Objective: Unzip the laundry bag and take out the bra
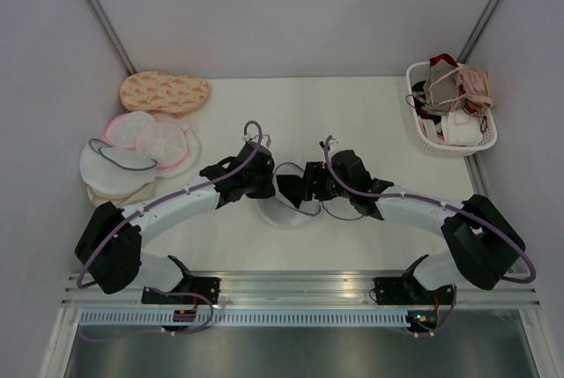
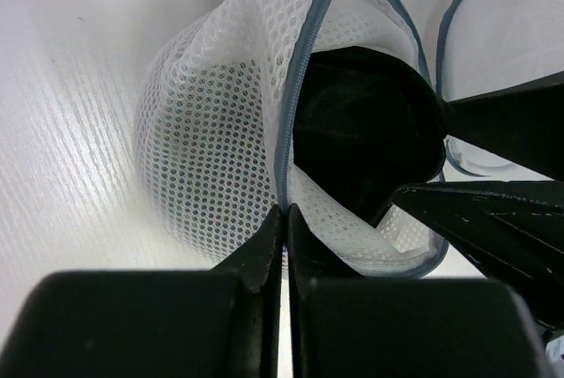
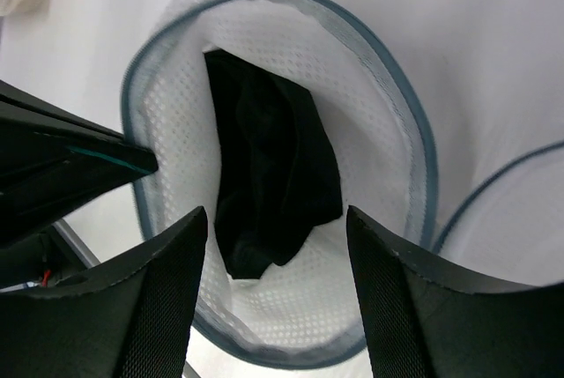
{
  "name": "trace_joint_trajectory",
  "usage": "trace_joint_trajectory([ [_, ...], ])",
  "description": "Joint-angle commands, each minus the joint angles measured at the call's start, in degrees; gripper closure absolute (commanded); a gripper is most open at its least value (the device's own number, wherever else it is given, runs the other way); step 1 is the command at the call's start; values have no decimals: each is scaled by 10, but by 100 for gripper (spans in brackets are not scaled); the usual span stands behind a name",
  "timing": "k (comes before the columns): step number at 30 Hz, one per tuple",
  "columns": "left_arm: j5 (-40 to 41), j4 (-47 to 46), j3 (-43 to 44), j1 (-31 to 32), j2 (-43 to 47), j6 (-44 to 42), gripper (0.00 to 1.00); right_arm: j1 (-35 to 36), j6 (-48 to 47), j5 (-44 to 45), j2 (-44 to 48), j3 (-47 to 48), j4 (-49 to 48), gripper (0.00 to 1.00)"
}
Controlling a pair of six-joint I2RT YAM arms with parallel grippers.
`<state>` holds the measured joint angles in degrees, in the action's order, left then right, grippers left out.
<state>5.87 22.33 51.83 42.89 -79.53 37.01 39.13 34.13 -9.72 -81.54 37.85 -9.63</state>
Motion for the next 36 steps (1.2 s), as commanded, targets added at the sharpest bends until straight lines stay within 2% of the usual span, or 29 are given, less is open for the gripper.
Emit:
trace_joint_trajectory([
  [1, -10, -26, -8, 3, 17, 2, 98, 0, -1, -34, -13, 26, -68, 31],
  [3, -15, -32, -11, 3, 17, 3, 98, 0, 0, -40, -20, 31, -74, 31],
  [7, -23, -40, -16, 3, 23, 7, 98, 1, 2, -52, -56, 45, -82, 37],
  [12, -23, -44, -19, 3, 37, 12, 98, 23, -16, -25, -86, 69, -59, 39],
  [14, -24, -47, -20, 3, 44, 14, 98, 34, -23, -6, -101, 75, -48, 46],
  [15, -25, -48, -22, 3, 46, 14, 98, 37, -26, -4, -112, 76, -48, 51],
  [16, -29, -51, -23, 3, 51, 15, 98, 38, -26, -5, -115, 78, -49, 67],
  [19, -30, -52, -28, 3, 54, 15, 98, 40, -33, -1, -112, 79, -40, 100],
  [23, -27, -53, -40, 3, 60, 17, 98, 40, -51, 51, -44, 75, -5, 100],
  [25, -22, -54, -48, 3, 63, 21, 98, 38, -68, 79, 21, 79, 32, 100],
  [29, -17, -55, -60, 3, 66, 23, 98, 24, -85, 175, 129, 96, 94, 100],
  [30, -16, -55, -63, 3, 66, 23, 98, 20, -88, 224, 163, 101, 126, 100],
  [33, -15, -56, -67, 3, 67, 26, 98, 1, -89, 313, 197, 126, 174, 100],
  [36, -16, -58, -68, 3, 68, 29, 98, -32, -83, 365, 199, 154, 204, 99],
])
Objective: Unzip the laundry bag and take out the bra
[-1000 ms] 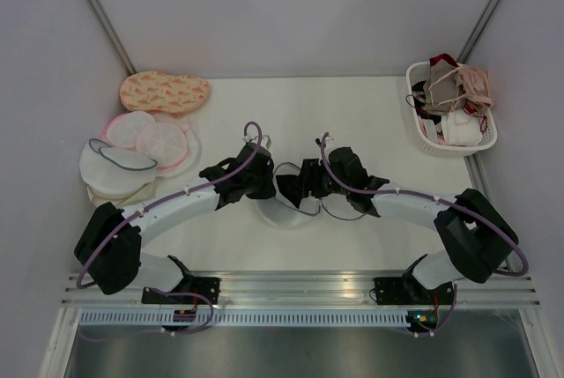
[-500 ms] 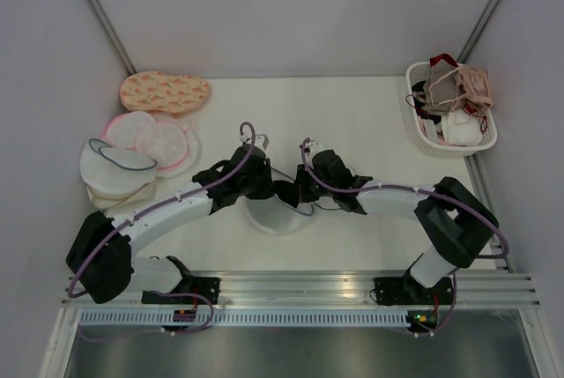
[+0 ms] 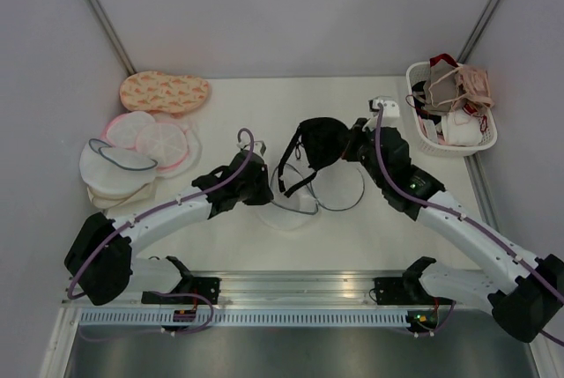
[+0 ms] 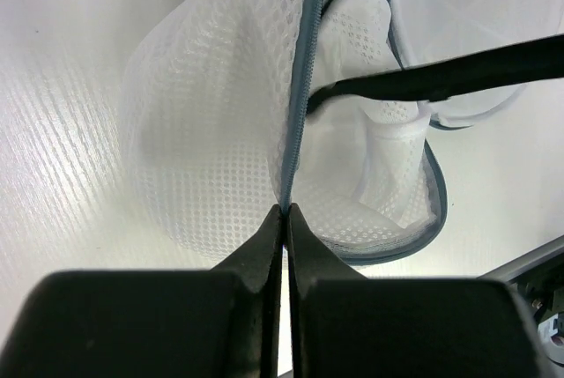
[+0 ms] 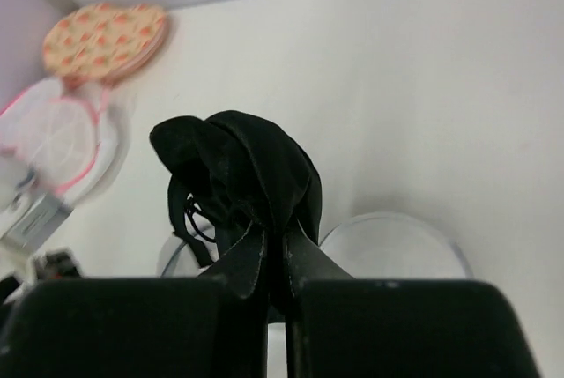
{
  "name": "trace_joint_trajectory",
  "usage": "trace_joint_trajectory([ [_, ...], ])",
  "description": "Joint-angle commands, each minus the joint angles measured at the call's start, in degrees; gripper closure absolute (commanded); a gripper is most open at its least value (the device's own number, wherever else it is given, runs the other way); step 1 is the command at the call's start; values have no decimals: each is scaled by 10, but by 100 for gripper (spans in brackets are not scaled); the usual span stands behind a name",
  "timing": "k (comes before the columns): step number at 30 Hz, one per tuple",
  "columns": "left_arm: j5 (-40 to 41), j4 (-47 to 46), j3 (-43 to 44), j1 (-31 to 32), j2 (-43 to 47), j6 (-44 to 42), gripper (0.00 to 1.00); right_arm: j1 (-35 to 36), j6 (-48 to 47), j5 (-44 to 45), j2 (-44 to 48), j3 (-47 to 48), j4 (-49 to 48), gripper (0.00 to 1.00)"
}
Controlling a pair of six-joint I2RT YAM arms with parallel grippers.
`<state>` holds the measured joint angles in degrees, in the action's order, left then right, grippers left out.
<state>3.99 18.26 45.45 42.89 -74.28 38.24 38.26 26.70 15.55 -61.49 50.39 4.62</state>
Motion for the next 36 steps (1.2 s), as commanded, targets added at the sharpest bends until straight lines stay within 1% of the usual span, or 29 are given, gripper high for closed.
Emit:
trace_joint_trajectory([
  [1, 3, -17, -5, 3, 16, 18, 98, -35, -8, 137, 0, 38, 61, 100],
  [3, 3, -17, -8, 3, 19, 18, 98, -77, -9, 156, -3, 47, 50, 100],
  [4, 2, -17, -9, 3, 19, 19, 98, -119, -7, 153, -6, 62, 48, 100],
  [6, 1, -17, -14, 3, 26, 21, 98, -168, 0, 142, -19, 87, 36, 100],
  [7, 2, -17, -17, 3, 30, 25, 98, -219, 6, 132, -24, 97, 33, 100],
  [8, 1, -17, -22, 3, 31, 28, 98, -247, 14, 114, -34, 105, 27, 100],
  [9, 1, -17, -24, 3, 34, 32, 98, -272, 28, 89, -39, 118, 1, 100],
  [10, -2, -17, -25, 3, 35, 32, 98, -328, 37, 49, -47, 130, -10, 99],
  [12, -6, -17, -29, 3, 37, 35, 98, -369, 52, 22, -83, 175, -28, 100],
  [13, -9, -17, -30, 3, 38, 37, 98, -409, 55, 5, -98, 196, -28, 100],
  [15, -10, -17, -34, 3, 41, 39, 98, -441, 70, -12, -142, 248, -28, 100],
  [19, -10, -15, -44, 3, 50, 41, 98, -521, 99, -36, -221, 311, -41, 100],
  [23, -12, -12, -47, 3, 50, 42, 98, -560, 104, -22, -291, 385, -42, 100],
  [25, -11, -9, -44, 3, 49, 41, 98, -568, 104, 2, -327, 394, -41, 100],
  [26, -13, -7, -43, 3, 47, 40, 98, -570, 106, 4, -339, 401, -61, 100],
  [27, -14, -3, -41, 3, 46, 39, 98, -571, 104, -2, -356, 411, -59, 100],
  [28, -14, -2, -38, 3, 44, 39, 98, -573, 107, -1, -390, 425, -25, 100],
  [29, -13, -1, -37, 2, 43, 38, 98, -573, 108, -1, -407, 445, -12, 100],
  [32, -10, 5, -27, 0, 36, 37, 98, -574, 117, -8, -457, 453, 13, 99],
  [33, -11, 7, -25, 0, 33, 36, 98, -574, 118, -11, -465, 450, 12, 92],
  [34, -12, 8, -20, -1, 33, 36, 98, -574, 117, -29, -476, 445, 4, 69],
  [35, -16, 6, -19, -1, 33, 38, 98, -574, 116, -32, -478, 443, 8, 60],
  [36, -17, 6, -18, -1, 34, 39, 98, -574, 117, -34, -478, 442, 16, 55],
])
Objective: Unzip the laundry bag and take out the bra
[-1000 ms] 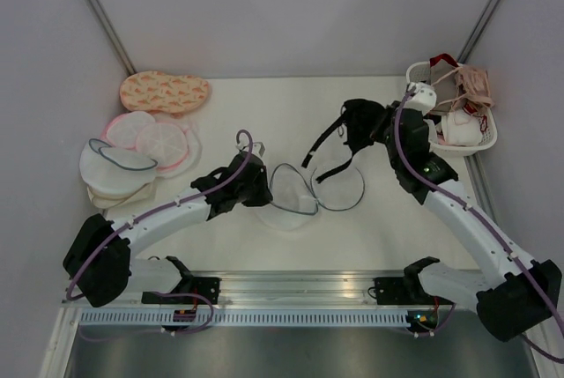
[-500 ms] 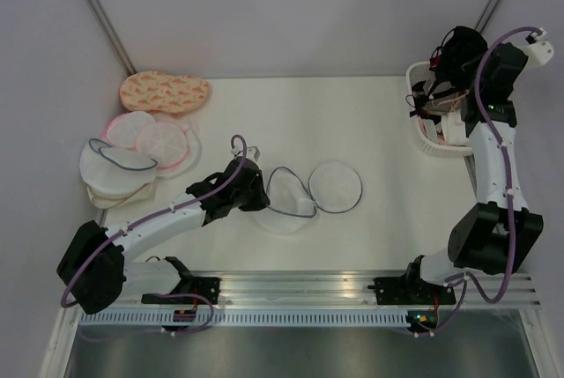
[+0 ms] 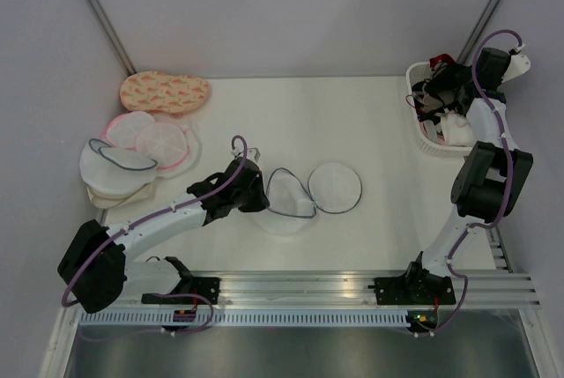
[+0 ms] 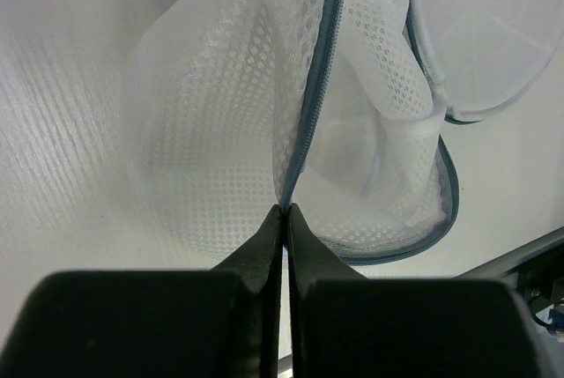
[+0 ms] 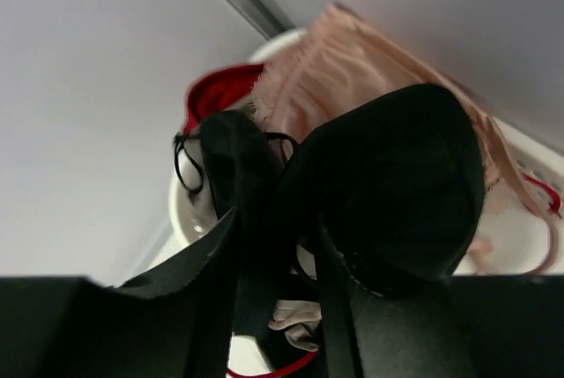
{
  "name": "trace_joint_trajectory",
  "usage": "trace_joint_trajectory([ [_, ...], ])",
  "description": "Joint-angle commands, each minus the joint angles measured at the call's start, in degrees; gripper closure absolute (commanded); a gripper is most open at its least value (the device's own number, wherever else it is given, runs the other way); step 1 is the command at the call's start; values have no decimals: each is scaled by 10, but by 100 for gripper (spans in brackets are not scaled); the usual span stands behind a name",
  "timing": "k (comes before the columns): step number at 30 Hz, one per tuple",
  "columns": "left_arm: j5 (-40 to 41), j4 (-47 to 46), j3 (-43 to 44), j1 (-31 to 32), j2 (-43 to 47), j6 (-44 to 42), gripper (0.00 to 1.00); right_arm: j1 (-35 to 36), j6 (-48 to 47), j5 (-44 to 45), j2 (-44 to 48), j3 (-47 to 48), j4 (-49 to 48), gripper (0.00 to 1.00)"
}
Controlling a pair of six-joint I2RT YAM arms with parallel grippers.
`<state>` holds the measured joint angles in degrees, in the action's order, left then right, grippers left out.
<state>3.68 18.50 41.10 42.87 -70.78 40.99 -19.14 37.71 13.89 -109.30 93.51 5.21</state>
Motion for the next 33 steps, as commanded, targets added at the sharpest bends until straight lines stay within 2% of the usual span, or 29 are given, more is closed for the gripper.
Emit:
trace_joint_trajectory([
  [1, -17, 3, 26, -1, -1, 14, 98, 0, 8, -18, 17, 4, 10, 50],
  [4, -18, 1, 25, -1, -1, 17, 98, 1, 13, -24, 87, -53, -13, 38],
  [6, -22, -3, 22, -1, -1, 19, 98, 6, 9, -23, 126, -82, -4, 35],
  [10, -30, -17, 14, 0, -1, 25, 98, 23, -6, -18, 236, -124, 49, 27],
  [13, -34, -30, 7, 0, 1, 28, 98, 38, -19, -16, 282, -142, 91, 21],
  [18, -49, -43, -1, 0, 15, 32, 98, 59, -38, -62, 371, -198, 110, 18],
  [21, -49, -57, -9, 0, 33, 33, 98, 94, -64, -139, 457, -269, 96, 18],
  [22, -49, -63, -13, -1, 38, 34, 98, 104, -66, -215, 501, -295, 70, 18],
  [26, -54, -75, -25, -2, 62, 42, 98, 164, -62, -298, 593, -425, 67, 15],
  [28, -56, -80, -35, -1, 83, 45, 69, 217, -63, -302, 641, -462, 75, 11],
  [29, -53, -80, -39, -1, 92, 49, 54, 235, -65, -308, 656, -493, 81, 6],
  [30, -51, -81, -48, -1, 100, 53, 29, 263, -62, -314, 680, -505, 85, 2],
  [33, -43, -83, -64, -1, 136, 65, 8, 295, -49, -359, 711, -552, 81, 2],
])
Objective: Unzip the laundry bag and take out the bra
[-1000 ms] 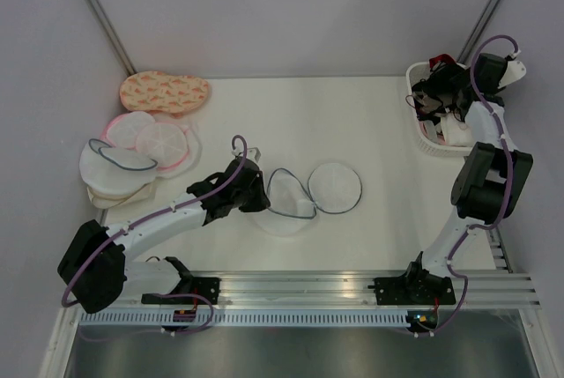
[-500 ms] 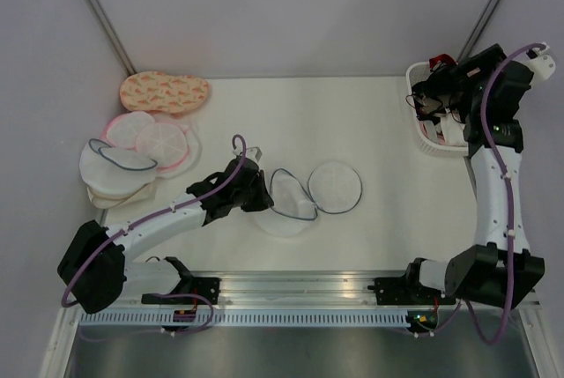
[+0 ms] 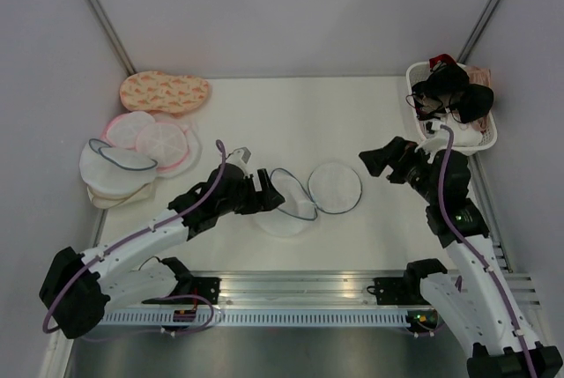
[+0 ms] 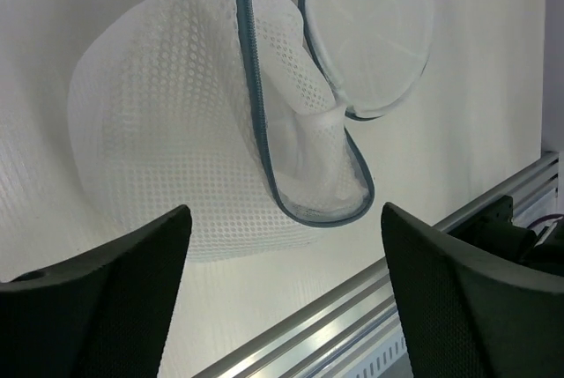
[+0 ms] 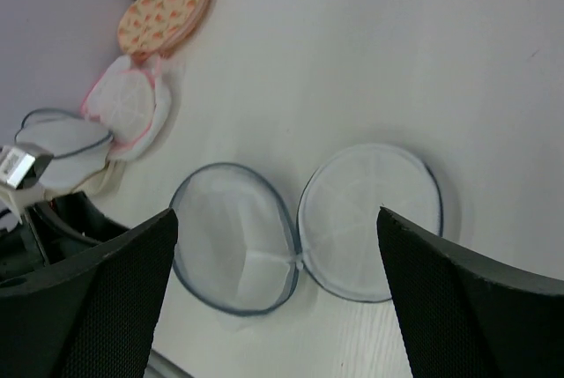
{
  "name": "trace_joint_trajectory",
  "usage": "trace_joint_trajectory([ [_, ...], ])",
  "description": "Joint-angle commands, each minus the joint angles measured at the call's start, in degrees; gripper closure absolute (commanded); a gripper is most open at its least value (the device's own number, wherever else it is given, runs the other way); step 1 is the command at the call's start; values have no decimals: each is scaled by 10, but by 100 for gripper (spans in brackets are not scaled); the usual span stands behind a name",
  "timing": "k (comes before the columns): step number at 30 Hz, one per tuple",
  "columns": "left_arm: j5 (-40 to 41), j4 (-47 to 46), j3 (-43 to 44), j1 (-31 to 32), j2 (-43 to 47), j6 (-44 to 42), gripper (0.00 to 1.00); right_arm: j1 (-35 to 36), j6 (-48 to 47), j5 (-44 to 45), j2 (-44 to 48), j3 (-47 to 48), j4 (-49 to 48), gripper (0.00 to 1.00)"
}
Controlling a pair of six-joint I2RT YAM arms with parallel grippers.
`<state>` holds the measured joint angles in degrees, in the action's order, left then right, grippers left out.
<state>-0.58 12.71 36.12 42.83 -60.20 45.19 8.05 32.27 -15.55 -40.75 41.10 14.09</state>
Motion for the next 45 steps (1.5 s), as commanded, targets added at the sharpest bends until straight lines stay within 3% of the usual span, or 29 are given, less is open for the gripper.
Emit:
trace_joint_trajectory([
  [1, 3, -25, -17, 0, 50, 27, 7, 28, 10, -75, 30, -44, -10, 2],
  [9, -36, -65, -40, -1, 164, 7, 1, 66, 22, -160, 65, -75, -40, 2],
  [14, -66, -73, -44, 0, 228, -3, 0, 77, 21, -150, 59, -83, -36, 2],
  [20, -40, -24, -40, 0, 290, -6, 0, 78, 78, 2, 4, -189, -91, 2],
  [25, -16, 13, -39, 0, 329, -8, 1, 79, 158, 149, 38, -272, -168, 2],
  [30, -1, 35, -37, 0, 354, -9, 0, 78, 173, 213, -41, -254, -165, 6],
  [40, 31, 64, -25, 0, 373, -12, 0, 86, 192, 202, -234, -282, -306, 14],
  [45, 43, 75, -26, 0, 392, -11, 0, 92, 205, 177, -293, -287, -384, 26],
])
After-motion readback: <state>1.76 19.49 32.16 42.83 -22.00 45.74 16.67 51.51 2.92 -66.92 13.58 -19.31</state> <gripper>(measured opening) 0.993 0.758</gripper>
